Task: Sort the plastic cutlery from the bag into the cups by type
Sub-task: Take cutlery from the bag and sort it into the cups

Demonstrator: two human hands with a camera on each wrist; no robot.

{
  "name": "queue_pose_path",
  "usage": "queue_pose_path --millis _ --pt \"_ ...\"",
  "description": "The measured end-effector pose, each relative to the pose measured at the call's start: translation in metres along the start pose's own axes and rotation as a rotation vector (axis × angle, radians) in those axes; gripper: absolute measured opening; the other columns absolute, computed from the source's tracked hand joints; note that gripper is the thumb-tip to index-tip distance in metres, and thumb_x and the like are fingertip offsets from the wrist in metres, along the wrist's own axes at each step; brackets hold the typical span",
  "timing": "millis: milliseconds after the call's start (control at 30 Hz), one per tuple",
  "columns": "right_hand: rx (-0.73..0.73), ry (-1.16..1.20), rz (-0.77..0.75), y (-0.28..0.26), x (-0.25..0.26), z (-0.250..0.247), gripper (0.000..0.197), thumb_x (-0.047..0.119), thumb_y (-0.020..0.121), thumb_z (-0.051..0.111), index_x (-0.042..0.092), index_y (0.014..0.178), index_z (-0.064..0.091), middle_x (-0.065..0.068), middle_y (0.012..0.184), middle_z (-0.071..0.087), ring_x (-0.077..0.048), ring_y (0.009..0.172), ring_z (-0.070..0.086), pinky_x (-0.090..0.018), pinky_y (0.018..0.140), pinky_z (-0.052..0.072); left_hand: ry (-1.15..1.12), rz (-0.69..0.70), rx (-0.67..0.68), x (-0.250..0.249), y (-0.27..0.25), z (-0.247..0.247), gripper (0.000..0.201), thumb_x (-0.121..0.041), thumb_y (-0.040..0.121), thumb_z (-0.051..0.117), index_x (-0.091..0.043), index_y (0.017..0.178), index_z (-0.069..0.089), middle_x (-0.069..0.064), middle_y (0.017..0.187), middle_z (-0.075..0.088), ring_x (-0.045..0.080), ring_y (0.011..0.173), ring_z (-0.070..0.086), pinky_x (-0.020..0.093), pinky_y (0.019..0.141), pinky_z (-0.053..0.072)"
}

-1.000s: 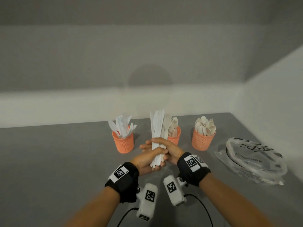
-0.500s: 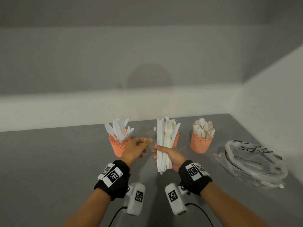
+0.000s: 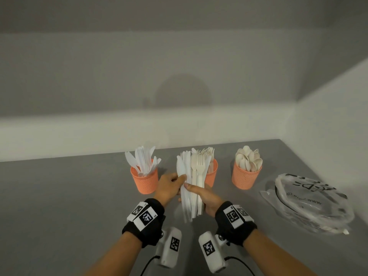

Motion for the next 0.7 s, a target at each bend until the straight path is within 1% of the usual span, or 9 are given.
queue_pose_path --millis 100,133,167,233,300,333,433,567,700 --pt "-0.097 -0.096 -0.030 0.005 0.000 -0.004 0.041 0.011 0.085 0.065 0.010 0.125 0.055 -0.009 0.111 0.068 -0.023 0.100 0.066 -0.039 0.091 0.054 0.013 -0.024 -0.010 0.000 0.003 0.005 0.030 -0.018 0.097 0.043 0.007 0.093 0.060 0.010 0.070 0.057 0.015 0.056 0.052 0.026 0.060 0.045" --pt "-0.109 -0.114 -0.042 0.006 0.002 -0.004 0.039 0.010 0.085 0.064 0.010 0.124 0.056 -0.007 0.111 0.068 -0.022 0.103 0.065 -0.038 0.094 0.052 0.018 -0.026 -0.015 -0.001 0.003 0.009 0.028 -0.019 0.098 0.040 0.002 0.092 0.058 0.009 0.071 0.056 0.015 0.058 0.051 0.027 0.060 0.044" --pt "-0.119 -0.120 -0.055 0.005 0.004 -0.002 0.033 0.008 0.087 0.062 0.012 0.119 0.058 -0.003 0.107 0.068 -0.019 0.101 0.064 -0.034 0.090 0.053 0.004 -0.019 -0.017 -0.001 0.002 0.013 0.025 -0.020 0.099 0.039 -0.002 0.095 0.057 0.008 0.077 0.058 0.016 0.065 0.054 0.028 0.064 0.045" --pt "-0.123 -0.124 -0.075 0.005 0.007 0.001 0.029 0.004 0.088 0.058 0.018 0.113 0.057 0.003 0.098 0.066 -0.014 0.096 0.063 -0.026 0.085 0.053 -0.044 0.008 -0.023 -0.001 0.002 0.021 0.028 -0.019 0.099 0.038 -0.004 0.113 0.056 0.009 0.103 0.064 0.020 0.093 0.062 0.031 0.085 0.049" --pt "-0.127 -0.128 -0.078 0.006 0.007 0.001 0.032 0.004 0.088 0.058 0.016 0.119 0.057 0.001 0.102 0.065 -0.018 0.104 0.061 -0.030 0.092 0.049 -0.084 -0.018 -0.048 -0.001 0.003 0.023 0.032 -0.018 0.099 0.038 -0.004 0.124 0.053 0.010 0.116 0.063 0.023 0.109 0.060 0.034 0.096 0.047" --pt "-0.126 -0.118 -0.081 0.007 0.007 0.000 0.033 0.005 0.088 0.058 0.016 0.119 0.057 0.000 0.103 0.066 -0.019 0.107 0.061 -0.029 0.092 0.049 -0.092 -0.028 -0.053 0.000 0.005 0.022 0.032 -0.017 0.099 0.038 -0.004 0.123 0.054 0.010 0.116 0.063 0.024 0.109 0.060 0.035 0.097 0.047" --pt "-0.108 -0.074 -0.072 0.011 0.007 -0.005 0.033 0.008 0.088 0.059 0.016 0.120 0.057 0.002 0.104 0.068 -0.012 0.099 0.064 -0.021 0.081 0.052 -0.081 -0.025 -0.060 0.000 0.010 0.020 0.029 -0.016 0.098 0.036 -0.003 0.113 0.057 0.014 0.110 0.064 0.027 0.105 0.061 0.041 0.097 0.047" --pt "-0.077 -0.100 -0.070 0.013 0.011 -0.007 0.027 0.010 0.087 0.061 0.019 0.113 0.060 0.005 0.096 0.070 -0.004 0.086 0.067 -0.014 0.068 0.052 -0.078 -0.029 -0.102 0.000 0.017 0.011 0.024 -0.013 0.098 0.034 -0.002 0.096 0.056 0.013 0.090 0.063 0.027 0.088 0.061 0.037 0.082 0.050" --pt "-0.040 -0.060 0.011 0.014 0.009 -0.005 0.020 0.011 0.089 0.060 0.005 0.108 0.060 -0.009 0.074 0.071 -0.020 0.061 0.069 -0.028 0.055 0.056 -0.346 -0.050 -0.188 -0.010 0.017 -0.011 0.021 -0.014 0.101 0.031 -0.002 0.102 0.048 0.015 0.082 0.061 0.026 0.073 0.063 0.039 0.071 0.054"
Point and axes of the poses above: each hand's wrist, its own y-axis towards the middle knuckle, its own z-axis out of the palm, x = y × z, the point moved 5 cm from there along y, towards the middle knuckle
